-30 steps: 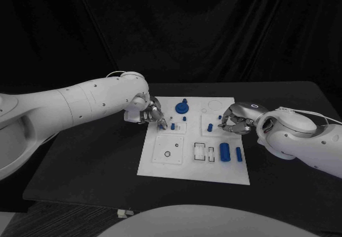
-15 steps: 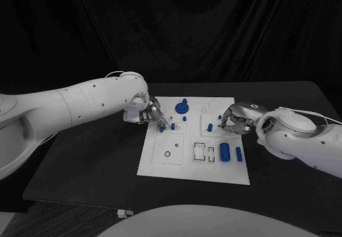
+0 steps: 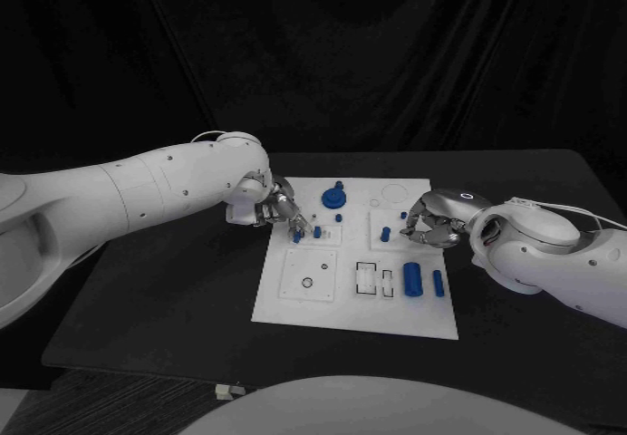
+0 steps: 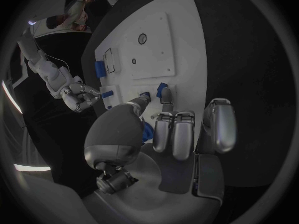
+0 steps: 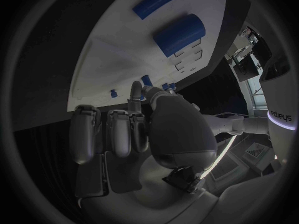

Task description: Assemble the parts on the task board

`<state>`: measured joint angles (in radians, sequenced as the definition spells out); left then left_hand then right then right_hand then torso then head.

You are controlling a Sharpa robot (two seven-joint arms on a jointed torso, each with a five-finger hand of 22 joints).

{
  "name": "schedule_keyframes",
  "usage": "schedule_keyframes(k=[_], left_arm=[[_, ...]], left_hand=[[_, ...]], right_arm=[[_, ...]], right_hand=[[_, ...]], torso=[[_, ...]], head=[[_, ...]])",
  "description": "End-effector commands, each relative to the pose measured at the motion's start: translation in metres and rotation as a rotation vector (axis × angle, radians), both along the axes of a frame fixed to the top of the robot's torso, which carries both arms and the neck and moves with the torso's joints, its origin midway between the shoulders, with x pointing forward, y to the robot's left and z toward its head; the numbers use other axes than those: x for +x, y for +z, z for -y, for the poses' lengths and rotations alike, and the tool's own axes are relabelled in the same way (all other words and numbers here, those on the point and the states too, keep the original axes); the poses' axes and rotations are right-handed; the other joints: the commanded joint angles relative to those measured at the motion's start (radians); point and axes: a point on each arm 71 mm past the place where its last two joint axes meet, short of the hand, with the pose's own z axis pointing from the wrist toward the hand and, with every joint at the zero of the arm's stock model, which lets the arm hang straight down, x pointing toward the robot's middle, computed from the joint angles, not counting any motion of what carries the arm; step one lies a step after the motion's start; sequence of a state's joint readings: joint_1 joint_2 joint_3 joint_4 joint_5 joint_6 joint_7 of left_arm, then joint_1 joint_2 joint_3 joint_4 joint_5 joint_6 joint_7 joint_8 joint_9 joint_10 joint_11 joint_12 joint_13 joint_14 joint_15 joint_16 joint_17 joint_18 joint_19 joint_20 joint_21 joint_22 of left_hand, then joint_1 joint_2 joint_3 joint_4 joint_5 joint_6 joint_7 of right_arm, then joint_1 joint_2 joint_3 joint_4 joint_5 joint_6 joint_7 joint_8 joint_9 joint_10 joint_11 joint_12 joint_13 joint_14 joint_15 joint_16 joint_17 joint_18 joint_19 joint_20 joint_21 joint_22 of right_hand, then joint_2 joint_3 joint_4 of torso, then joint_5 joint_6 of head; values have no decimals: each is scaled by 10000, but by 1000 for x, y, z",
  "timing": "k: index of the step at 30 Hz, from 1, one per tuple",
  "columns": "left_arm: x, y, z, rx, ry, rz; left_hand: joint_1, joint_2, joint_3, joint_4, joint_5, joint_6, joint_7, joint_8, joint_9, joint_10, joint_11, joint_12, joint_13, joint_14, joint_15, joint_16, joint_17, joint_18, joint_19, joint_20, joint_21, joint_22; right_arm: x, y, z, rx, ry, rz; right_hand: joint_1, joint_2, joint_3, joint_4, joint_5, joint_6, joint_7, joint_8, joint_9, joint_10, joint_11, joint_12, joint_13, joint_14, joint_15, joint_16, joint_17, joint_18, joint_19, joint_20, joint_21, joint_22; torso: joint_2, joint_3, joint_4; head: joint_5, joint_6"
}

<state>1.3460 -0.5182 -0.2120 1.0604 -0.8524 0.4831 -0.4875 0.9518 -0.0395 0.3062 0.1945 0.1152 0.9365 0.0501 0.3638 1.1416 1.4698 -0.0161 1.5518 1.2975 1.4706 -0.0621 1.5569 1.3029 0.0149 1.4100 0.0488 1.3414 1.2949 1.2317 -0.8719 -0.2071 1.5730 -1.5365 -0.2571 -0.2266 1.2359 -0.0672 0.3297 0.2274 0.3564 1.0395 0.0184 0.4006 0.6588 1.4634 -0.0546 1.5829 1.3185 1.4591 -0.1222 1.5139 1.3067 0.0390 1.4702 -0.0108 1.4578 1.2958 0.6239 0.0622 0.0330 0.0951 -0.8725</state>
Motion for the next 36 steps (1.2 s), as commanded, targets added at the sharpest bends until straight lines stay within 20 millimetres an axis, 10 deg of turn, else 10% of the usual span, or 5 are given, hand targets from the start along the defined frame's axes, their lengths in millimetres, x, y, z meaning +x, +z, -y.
schedule_keyframes(k=[1,16,22,26,36], left_arm=[[1,2,1,-595,115,508],[-1,39,-17,-2953,278,4340],[-12,67,-30,-4277,-158,7362],[-29,81,-46,-4808,-462,9320],[-77,53,-70,-3849,-766,11041]], left_hand=[[89,-175,-737,98,-466,74,9,68,201,853,16,-4,2584,1002,54,139,2679,441,62,77,-25,1980],[369,-320,-2075,691,-561,-640,81,541,922,960,53,127,2684,1002,67,139,2679,400,215,79,135,2032],[1609,-110,-2514,803,1149,-1167,172,530,884,917,141,76,2642,1002,131,139,2679,415,153,134,64,2011],[2848,-79,-2369,573,2324,-1503,292,138,282,813,236,-44,2548,1002,214,139,2679,438,46,201,-45,1976],[3686,-165,-2622,922,1506,-994,483,-989,-2399,840,396,-14,2565,1002,353,139,2679,414,129,349,101,2012]], right_arm=[[0,-1,1,-69,-106,-44],[0,-2,4,-88,-166,-50],[-1,-1,4,1,-160,39],[-3,1,6,134,-163,168],[-7,10,7,869,-54,926]], right_hand=[[245,-74,167,-79,258,-62,1,-133,115,1074,81,-121,2523,831,17,-130,1122,-50,304,53,-175,2296],[245,-74,167,-79,258,-62,1,-133,115,1074,81,-121,2523,831,17,-130,1122,-50,304,53,-175,2296],[243,-77,168,-85,259,-64,2,-137,117,1074,81,-121,2523,834,18,-123,1137,-51,307,54,-171,2298],[243,-87,165,-90,261,-72,3,-143,117,1074,81,-121,2523,838,18,-114,1156,-55,315,54,-156,2303],[243,-119,168,-115,324,-156,26,-198,111,1074,95,-121,2523,851,23,-87,1213,-65,338,57,-119,2317]], torso=[[-4,-3,0],[-1,2,3],[-7,0,0],[-6,2,-2],[-6,8,-11]], head=[[-30,-2],[-23,-2],[-15,-2],[-27,-2],[53,-2]])
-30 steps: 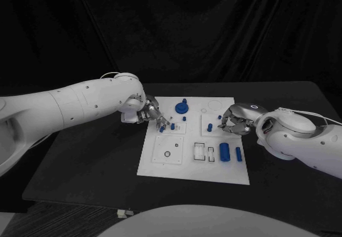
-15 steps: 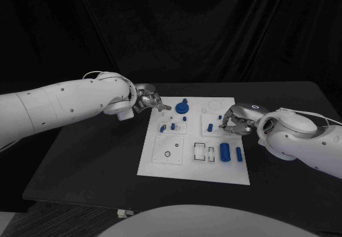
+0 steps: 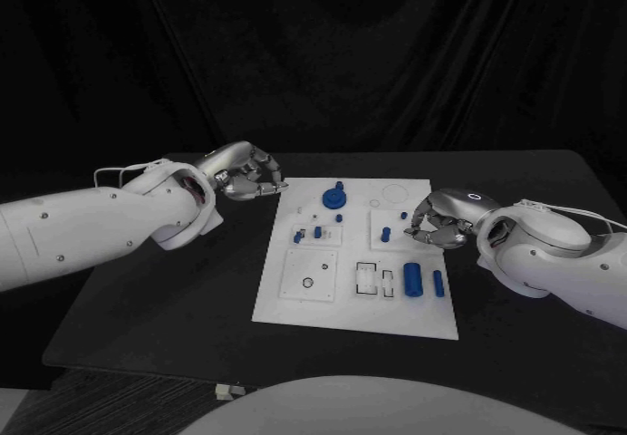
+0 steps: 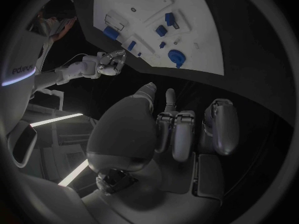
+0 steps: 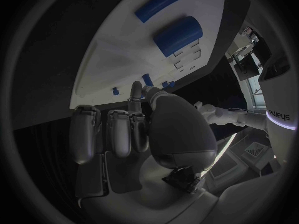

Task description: Assemble the parts on the task board

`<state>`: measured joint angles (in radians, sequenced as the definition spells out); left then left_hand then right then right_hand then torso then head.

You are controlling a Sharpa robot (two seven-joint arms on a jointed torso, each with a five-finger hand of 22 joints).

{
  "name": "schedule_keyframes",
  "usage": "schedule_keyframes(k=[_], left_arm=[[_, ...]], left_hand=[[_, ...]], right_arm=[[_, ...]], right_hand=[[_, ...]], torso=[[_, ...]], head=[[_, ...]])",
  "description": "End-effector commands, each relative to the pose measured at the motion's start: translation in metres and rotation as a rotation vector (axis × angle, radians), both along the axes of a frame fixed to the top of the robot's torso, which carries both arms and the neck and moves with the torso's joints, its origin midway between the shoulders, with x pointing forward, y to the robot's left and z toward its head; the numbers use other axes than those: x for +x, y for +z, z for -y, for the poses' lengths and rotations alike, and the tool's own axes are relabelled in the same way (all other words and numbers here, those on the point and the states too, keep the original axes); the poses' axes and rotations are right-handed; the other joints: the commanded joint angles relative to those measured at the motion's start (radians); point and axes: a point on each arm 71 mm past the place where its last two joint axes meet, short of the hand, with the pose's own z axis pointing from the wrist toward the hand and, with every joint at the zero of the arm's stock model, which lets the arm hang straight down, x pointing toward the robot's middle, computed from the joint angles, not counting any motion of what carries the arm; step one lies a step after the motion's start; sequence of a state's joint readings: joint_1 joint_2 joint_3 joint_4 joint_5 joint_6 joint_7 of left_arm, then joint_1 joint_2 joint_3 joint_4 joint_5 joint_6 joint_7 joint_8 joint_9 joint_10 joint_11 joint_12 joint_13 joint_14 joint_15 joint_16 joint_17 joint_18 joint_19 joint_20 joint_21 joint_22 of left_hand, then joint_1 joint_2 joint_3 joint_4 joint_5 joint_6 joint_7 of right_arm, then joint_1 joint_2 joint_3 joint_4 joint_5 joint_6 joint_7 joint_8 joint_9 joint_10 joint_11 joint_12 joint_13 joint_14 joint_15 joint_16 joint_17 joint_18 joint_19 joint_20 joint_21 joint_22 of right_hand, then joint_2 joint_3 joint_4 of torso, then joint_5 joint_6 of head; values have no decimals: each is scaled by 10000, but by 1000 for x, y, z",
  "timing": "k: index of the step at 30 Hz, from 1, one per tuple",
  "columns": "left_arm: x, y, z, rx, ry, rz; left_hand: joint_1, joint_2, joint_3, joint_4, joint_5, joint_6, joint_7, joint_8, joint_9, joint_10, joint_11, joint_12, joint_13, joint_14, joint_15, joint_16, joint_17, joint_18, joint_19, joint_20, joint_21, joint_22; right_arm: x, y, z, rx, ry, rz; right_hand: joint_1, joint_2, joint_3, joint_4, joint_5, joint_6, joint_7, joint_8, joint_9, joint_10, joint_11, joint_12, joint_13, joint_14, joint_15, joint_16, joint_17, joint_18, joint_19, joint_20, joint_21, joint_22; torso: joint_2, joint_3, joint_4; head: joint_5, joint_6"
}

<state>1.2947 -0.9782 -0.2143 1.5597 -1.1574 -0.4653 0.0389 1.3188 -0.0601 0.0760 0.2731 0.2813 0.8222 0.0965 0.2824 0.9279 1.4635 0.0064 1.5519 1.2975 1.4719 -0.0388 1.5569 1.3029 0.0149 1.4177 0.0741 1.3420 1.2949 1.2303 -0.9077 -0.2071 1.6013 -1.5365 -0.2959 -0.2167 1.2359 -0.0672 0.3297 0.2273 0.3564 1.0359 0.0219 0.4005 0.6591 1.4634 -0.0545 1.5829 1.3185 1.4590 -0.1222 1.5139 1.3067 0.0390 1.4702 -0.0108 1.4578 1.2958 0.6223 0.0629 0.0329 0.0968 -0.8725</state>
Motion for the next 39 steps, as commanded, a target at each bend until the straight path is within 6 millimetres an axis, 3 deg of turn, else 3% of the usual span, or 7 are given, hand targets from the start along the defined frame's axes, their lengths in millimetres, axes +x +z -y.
schedule_keyframes(k=[1,7,10,14,16,27,39], left_arm=[[-12,-2,6,624,-204,1799],[-32,-23,13,1132,-456,2122],[-38,-30,15,1298,-497,2392],[-43,-40,16,1802,-424,2446],[-46,-46,15,2016,-321,2455],[-53,-66,16,2636,-102,2065],[-48,-80,24,3109,-137,1527]], left_hand=[[11,56,-334,136,-270,264,11,-236,-479,898,167,-22,2559,989,120,139,2679,412,65,101,109,2015],[-43,55,-413,128,-436,516,37,-605,-1314,916,187,-2,2573,989,134,139,2679,407,97,116,131,2023],[-139,-86,-474,133,-182,924,3,-887,-1956,959,159,48,2613,989,108,139,2679,390,173,102,211,2048],[-175,-151,-475,135,-102,1184,-37,-953,-2200,1008,123,107,2662,989,80,139,2679,379,216,78,254,2063],[-457,-229,-557,163,-278,1401,-78,-917,-2296,1001,87,98,2654,989,50,139,2679,385,218,54,234,2055],[-952,-346,-617,176,-501,1650,-188,-668,-2214,995,-12,86,2644,989,-44,139,2679,377,265,-35,248,2062],[-1163,-258,-539,174,-446,1748,-267,-387,-1967,980,-78,65,2625,989,-98,139,2679,384,260,-87,206,2052]], right_arm=[[-3,8,-2,749,62,835],[-9,16,-2,1342,180,1459],[-9,17,-1,1426,176,1551],[-10,17,0,1453,181,1566],[-10,17,0,1454,178,1561],[-11,14,-1,1381,176,1412],[-12,12,-2,1342,194,1312]], right_hand=[[236,-133,176,-122,472,-141,11,-216,113,1074,110,-121,2523,857,31,-75,1235,-69,348,62,-105,2323],[192,-170,172,-107,653,-225,44,-285,102,1074,136,-121,2523,870,48,-47,1289,-78,370,74,-70,2336],[174,-186,169,-100,695,-273,66,-324,92,1074,152,-121,2523,868,57,-50,1277,-77,368,80,-76,2334],[170,-186,169,-98,702,-281,74,-332,89,1074,157,-121,2523,866,59,-56,1264,-77,369,82,-75,2335],[169,-185,170,-97,708,-287,78,-338,87,1074,160,-121,2523,865,61,-57,1261,-77,369,83,-75,2335],[172,-181,176,-99,721,-295,84,-349,82,1074,166,-121,2523,864,65,-62,1251,-77,368,86,-79,2334],[180,-178,183,-105,736,-298,88,-356,78,1074,171,-121,2523,860,69,-70,1233,-73,361,89,-93,2329]], torso=[[19,-5,-3],[12,-13,14],[0,-10,24],[-11,-14,30],[-30,-21,34],[-5,3,3],[-22,-3,32]], head=[[32,-2],[6,-2],[-2,-2],[-7,-2],[-42,-2],[33,-2],[-37,-2]])
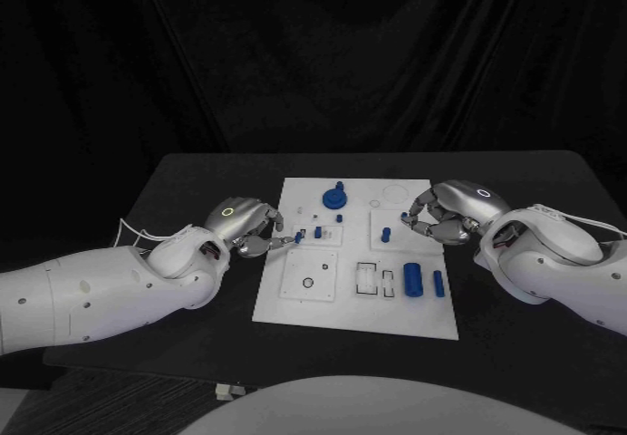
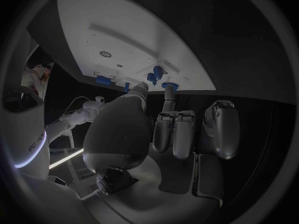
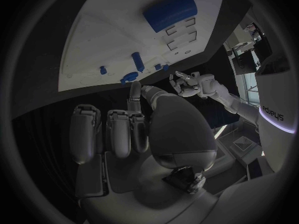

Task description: Assemble the parts on the task board

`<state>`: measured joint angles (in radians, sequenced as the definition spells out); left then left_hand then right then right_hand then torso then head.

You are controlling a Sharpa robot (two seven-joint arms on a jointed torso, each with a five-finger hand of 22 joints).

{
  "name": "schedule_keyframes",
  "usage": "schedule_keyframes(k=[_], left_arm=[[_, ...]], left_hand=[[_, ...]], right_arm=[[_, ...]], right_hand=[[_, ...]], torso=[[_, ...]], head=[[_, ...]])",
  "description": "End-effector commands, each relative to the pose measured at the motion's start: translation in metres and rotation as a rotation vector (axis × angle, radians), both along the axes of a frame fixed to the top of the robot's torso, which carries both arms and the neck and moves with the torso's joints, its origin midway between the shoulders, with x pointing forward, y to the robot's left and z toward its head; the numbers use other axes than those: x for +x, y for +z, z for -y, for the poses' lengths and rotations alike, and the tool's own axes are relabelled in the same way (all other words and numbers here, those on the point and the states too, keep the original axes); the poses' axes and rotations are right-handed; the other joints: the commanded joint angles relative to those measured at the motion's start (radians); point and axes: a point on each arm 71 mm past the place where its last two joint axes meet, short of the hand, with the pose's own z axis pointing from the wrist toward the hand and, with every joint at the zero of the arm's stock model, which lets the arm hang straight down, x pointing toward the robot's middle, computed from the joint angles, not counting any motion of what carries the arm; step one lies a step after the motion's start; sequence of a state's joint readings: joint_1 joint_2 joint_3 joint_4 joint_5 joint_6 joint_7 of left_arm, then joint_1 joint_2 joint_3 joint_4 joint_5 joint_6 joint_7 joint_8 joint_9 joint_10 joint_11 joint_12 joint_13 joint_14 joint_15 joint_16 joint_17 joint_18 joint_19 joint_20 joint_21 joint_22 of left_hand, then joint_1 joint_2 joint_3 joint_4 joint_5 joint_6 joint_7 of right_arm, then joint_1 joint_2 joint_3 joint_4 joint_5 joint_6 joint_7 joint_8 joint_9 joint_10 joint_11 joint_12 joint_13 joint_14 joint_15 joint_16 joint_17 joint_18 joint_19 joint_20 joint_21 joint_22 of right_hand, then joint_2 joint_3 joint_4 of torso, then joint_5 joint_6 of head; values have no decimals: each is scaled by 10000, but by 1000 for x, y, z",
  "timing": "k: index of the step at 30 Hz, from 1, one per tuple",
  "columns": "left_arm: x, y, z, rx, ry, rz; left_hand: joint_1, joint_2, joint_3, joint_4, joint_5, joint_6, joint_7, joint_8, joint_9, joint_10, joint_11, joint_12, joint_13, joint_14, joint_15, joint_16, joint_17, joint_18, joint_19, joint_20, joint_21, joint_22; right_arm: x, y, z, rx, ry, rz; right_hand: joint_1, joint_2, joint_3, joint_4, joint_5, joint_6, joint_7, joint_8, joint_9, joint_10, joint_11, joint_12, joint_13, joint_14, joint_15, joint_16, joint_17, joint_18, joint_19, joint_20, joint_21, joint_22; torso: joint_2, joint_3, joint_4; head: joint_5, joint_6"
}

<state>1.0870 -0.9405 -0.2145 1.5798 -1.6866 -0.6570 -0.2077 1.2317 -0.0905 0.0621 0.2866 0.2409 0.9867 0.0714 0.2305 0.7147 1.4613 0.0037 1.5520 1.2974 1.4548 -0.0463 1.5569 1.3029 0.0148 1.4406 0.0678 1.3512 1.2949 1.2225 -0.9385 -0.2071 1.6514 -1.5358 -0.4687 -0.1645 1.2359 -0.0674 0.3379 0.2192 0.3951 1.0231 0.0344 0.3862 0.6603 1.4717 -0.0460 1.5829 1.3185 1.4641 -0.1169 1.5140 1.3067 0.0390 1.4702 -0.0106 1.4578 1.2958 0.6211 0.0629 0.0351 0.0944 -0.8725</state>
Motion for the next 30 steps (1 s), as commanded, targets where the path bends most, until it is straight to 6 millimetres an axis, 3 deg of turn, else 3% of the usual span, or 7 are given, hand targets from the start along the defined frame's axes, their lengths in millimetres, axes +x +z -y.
schedule_keyframes(k=[1,30], left_arm=[[1,-4,2,362,43,-183],[8,-19,18,689,-109,-621]], left_hand=[[-316,58,-396,40,-27,104,-21,151,183,997,-55,58,2621,1160,-27,139,2679,386,29,-28,107,2051],[-398,215,-283,-16,161,319,-177,558,545,988,-179,44,2609,1160,-125,139,2679,386,42,-115,88,2054]], right_arm=[[-1,-1,-1,60,-3,47],[0,-6,-1,-83,-48,-155]], right_hand=[[181,-176,101,-24,349,-170,-37,-213,66,991,85,-121,2523,810,16,-70,1233,-74,361,87,-93,2329],[193,-166,114,-33,368,-165,-33,-220,62,991,91,-121,2523,805,22,-81,1210,-68,350,92,-115,2321]], torso=[[-9,-4,8],[8,-7,-3]], head=[[-14,-2],[13,-2]])
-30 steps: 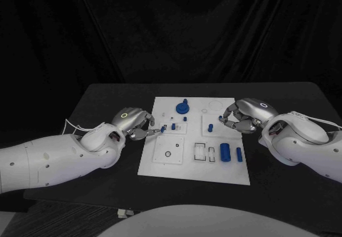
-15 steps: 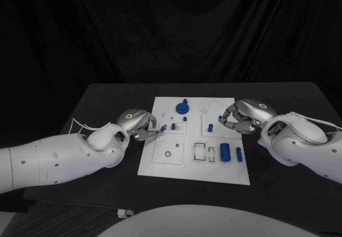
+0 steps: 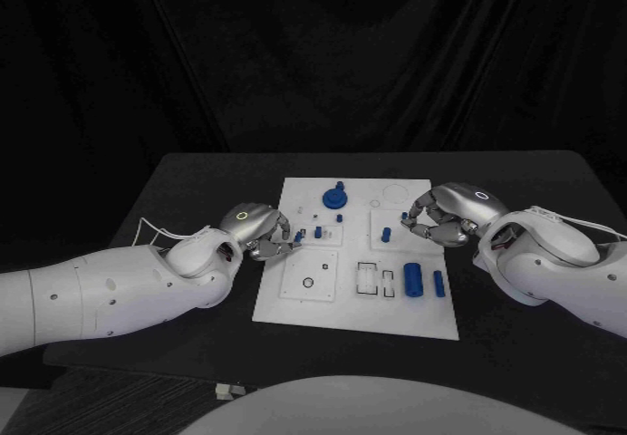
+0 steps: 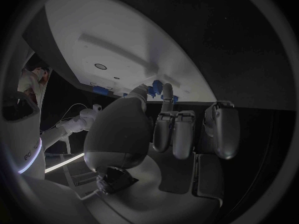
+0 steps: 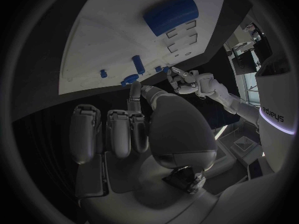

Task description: Assemble the parts on the task board

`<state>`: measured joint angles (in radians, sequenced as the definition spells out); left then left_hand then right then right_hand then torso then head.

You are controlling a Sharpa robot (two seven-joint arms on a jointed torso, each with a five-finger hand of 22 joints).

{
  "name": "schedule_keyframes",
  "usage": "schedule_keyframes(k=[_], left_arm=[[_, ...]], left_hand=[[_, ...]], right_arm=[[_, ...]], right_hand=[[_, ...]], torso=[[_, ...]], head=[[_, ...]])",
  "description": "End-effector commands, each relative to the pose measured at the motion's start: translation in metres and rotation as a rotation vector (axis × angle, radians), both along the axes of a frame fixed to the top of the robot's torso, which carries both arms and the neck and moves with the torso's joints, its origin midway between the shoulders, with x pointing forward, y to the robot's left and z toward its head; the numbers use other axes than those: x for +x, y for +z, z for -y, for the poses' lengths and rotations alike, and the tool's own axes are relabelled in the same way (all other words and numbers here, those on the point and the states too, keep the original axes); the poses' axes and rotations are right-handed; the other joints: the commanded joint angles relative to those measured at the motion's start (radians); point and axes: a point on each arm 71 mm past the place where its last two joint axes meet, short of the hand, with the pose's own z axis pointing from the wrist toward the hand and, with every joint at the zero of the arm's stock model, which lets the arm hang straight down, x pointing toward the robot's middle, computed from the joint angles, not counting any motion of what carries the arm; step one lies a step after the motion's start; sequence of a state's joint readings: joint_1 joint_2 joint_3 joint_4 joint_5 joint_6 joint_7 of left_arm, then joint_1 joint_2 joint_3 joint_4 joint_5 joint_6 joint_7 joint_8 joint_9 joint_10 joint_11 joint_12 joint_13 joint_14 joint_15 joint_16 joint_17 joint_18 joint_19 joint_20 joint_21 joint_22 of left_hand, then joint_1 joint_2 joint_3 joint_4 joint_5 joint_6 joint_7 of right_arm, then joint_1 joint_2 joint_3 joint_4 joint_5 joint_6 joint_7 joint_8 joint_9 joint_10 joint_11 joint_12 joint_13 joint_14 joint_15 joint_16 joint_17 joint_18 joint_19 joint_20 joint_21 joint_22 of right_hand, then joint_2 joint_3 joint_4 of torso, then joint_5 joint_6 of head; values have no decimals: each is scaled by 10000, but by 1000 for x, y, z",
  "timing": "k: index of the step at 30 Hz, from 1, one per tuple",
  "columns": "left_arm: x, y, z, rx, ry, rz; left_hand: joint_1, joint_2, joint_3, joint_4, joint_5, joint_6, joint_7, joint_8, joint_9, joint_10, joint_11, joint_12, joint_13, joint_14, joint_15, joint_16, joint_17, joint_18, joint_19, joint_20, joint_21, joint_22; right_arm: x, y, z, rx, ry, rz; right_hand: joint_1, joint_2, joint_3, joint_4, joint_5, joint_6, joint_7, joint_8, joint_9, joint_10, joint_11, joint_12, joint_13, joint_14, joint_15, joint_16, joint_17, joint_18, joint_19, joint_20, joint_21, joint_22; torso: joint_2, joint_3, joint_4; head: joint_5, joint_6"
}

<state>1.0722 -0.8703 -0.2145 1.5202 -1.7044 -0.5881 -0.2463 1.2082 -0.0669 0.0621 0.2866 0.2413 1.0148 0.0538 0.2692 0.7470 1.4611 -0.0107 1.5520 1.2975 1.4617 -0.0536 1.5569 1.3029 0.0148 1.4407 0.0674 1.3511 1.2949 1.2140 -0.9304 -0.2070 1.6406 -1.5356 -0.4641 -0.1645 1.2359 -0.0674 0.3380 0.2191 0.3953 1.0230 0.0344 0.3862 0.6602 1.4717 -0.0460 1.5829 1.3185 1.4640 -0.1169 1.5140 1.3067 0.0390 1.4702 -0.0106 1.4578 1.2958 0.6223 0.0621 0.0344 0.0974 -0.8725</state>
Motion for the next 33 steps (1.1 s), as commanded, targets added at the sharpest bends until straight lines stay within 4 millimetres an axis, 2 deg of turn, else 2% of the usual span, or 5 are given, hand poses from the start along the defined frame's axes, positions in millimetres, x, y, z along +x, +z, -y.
schedule_keyframes(k=[1,14,33], left_arm=[[0,-2,3,89,-130,-57],[2,-5,8,71,-264,-54],[6,-9,12,126,-243,-50]], left_hand=[[-141,-18,-270,-25,198,29,-8,185,243,987,-43,40,2605,1091,-61,139,2679,387,39,-120,83,2052],[36,16,-166,-68,537,-66,-34,250,364,958,-74,1,2573,1091,-97,139,2679,391,29,-163,47,2045],[-34,119,-127,5,695,-131,-19,262,416,944,-64,-19,2557,1091,-94,139,2679,390,25,-171,33,2044]], right_arm=[[0,-1,0,-37,-44,-51],[0,-3,0,-80,-62,-104],[0,-5,0,-155,-63,-226]], right_hand=[[193,-166,114,-33,367,-165,-33,-219,63,991,91,-121,2523,806,21,-80,1210,-68,349,91,-115,2321],[203,-162,122,-43,379,-164,-28,-227,59,991,95,-121,2523,805,26,-82,1207,-68,351,95,-113,2322],[210,-158,129,-49,387,-162,-24,-232,56,991,99,-121,2523,802,29,-87,1196,-66,346,98,-123,2319]], torso=[[-4,3,5],[-5,2,3],[-5,-2,4]], head=[[-12,-2],[9,-2],[45,-2]])
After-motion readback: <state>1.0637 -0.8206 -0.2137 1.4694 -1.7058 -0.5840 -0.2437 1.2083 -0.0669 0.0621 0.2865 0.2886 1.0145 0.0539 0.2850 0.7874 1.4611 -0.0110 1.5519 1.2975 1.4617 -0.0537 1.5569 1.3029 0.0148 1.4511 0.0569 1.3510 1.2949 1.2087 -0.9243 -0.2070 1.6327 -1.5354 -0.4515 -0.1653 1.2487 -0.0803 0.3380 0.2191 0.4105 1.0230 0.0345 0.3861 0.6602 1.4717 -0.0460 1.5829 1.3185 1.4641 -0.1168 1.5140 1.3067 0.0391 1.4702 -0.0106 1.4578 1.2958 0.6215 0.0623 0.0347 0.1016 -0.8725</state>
